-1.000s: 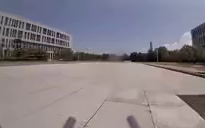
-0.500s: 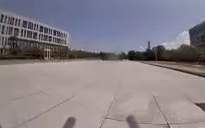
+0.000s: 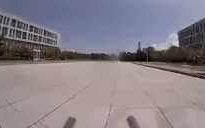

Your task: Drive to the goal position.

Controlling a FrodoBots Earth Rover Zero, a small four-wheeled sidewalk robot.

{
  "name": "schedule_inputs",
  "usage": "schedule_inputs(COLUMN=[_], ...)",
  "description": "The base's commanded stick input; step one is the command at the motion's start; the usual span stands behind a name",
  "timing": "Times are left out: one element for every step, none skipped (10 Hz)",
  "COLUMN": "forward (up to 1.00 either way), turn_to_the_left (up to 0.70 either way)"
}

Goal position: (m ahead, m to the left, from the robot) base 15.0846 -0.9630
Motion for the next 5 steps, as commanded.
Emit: schedule_inputs(forward=[1.00,1.00,1.00,1.00,1.00], turn_to_the_left=[-0.27,-0.27,-0.27,-0.15,0.00])
